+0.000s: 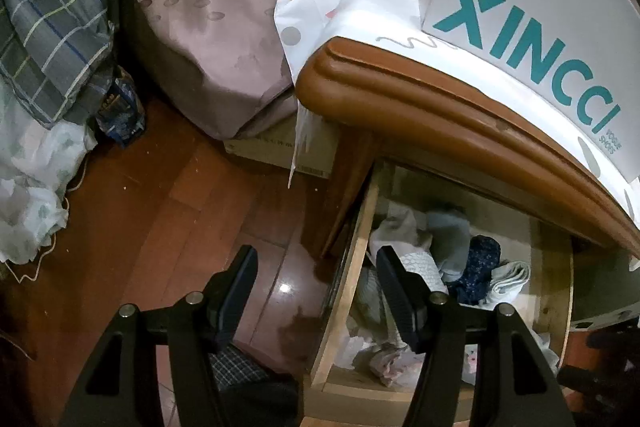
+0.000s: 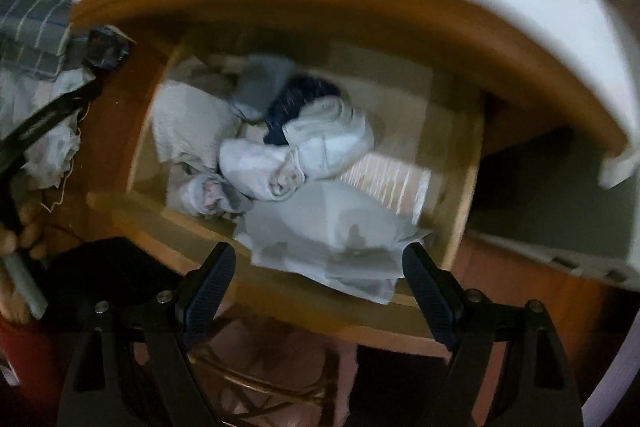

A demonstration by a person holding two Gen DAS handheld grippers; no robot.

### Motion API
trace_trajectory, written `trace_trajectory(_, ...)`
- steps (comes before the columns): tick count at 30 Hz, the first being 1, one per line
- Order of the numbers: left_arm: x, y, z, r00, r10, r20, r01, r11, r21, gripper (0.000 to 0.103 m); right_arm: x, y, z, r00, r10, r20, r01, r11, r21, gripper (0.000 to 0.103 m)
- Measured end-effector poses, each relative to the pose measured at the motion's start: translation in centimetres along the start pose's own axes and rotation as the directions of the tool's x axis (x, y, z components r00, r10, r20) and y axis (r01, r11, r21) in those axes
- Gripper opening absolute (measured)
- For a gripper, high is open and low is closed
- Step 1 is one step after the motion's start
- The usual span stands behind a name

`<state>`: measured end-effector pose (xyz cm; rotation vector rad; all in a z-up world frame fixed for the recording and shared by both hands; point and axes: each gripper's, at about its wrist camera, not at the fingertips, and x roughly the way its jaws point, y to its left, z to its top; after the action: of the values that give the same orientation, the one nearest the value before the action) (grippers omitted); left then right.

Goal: Take underwear out of drawer
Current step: 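Move the open right gripper back down into the drawer, then grasp the white cloth in the drawer with the right gripper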

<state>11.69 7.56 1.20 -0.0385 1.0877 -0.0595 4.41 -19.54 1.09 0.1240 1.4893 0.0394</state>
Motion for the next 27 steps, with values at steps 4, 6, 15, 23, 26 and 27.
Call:
trace_trajectory(4,0.3,-0.3,-0.2,0.999,-0.023,-0.022,0.024,1.000,0.018,0.063,3.3,-0.9,0.7,0.997,0.039,-0.067,-0.034,0.996,0.079,0.091)
trace_trajectory(6,0.5,-0.4,-0.2,0.999,-0.036,-0.036,0.037,0.999,0.019,0.063,4.4,-0.9,0.9,0.997,0.039,-0.070,-0.032,0.994,0.101,0.094)
trace_trajectory(15,1.4,-1.3,-0.7,0.993,-0.072,-0.094,0.077,0.996,0.055,0.063,9.3,-0.1,2.3,0.983,-0.047,-0.179,0.056,0.997,0.046,0.100)
trace_trajectory(23,1.9,-3.2,-1.3,0.990,-0.062,-0.128,0.080,0.986,0.145,0.063,12.5,-0.7,3.3,0.953,-0.029,-0.301,0.051,0.997,0.064,0.101)
trace_trajectory(26,2.1,-3.6,-1.4,0.989,-0.058,-0.134,0.080,0.983,0.166,0.063,13.2,-0.8,3.1,0.944,-0.021,-0.331,0.046,0.997,0.068,0.101)
trace_trajectory(27,2.2,-3.8,-1.5,0.989,-0.057,-0.136,0.080,0.982,0.174,0.063,13.2,-0.8,3.0,0.942,-0.020,-0.334,0.045,0.997,0.067,0.101)
